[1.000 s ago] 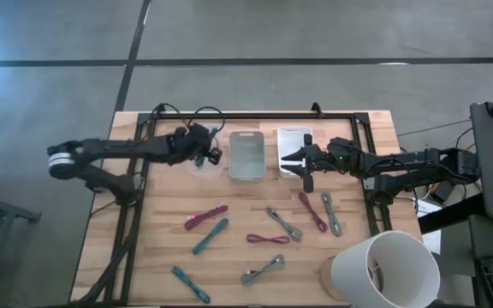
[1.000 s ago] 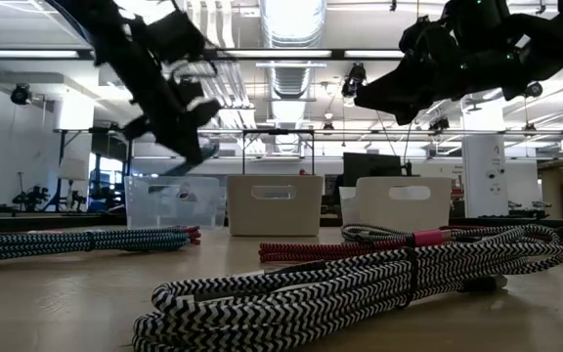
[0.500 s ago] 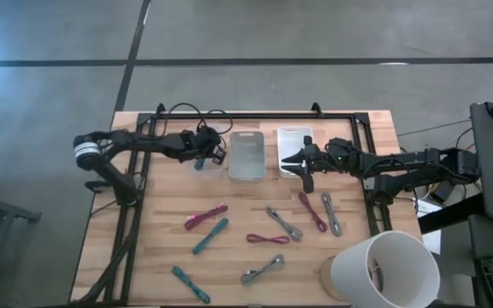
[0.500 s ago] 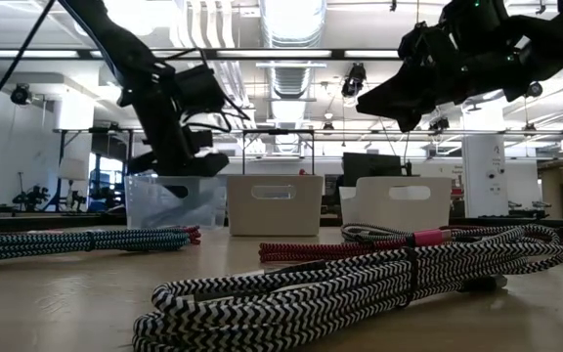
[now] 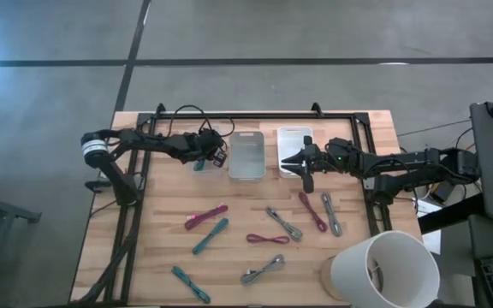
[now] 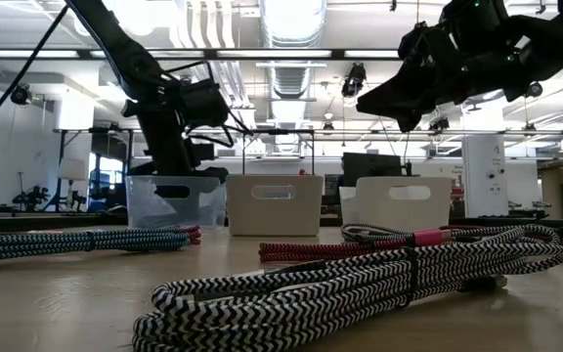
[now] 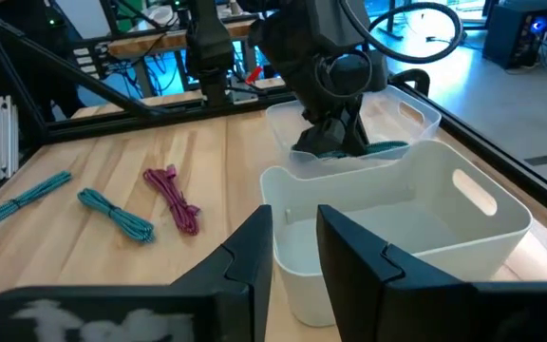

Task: Pick & Place USB Port
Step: Put the top blue charger cable into the transparent bin

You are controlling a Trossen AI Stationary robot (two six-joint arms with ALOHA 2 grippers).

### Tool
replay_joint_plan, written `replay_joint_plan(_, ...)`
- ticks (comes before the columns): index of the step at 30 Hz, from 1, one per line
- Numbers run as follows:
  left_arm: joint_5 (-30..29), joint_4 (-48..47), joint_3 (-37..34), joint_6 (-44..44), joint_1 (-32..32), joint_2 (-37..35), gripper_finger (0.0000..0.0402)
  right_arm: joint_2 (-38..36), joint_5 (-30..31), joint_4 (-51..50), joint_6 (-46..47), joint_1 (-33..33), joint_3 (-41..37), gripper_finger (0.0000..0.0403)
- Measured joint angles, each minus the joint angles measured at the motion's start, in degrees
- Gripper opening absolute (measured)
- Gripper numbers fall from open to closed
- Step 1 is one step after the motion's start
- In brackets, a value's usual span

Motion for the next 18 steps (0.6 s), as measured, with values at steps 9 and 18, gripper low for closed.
replay_joint_plan(9,0.0,0.6,0.0,2.3,0.0,0.0,0.0074,0.0,0.0,0.0,0.0,0.0,0.0,0.0089)
replay_joint_plan(18,1.9,-1.7,3.0,9.0,-0.2,-1.7,0.0115,0.0,0.0,0.0,0.0,0.0,0.0,0.0098)
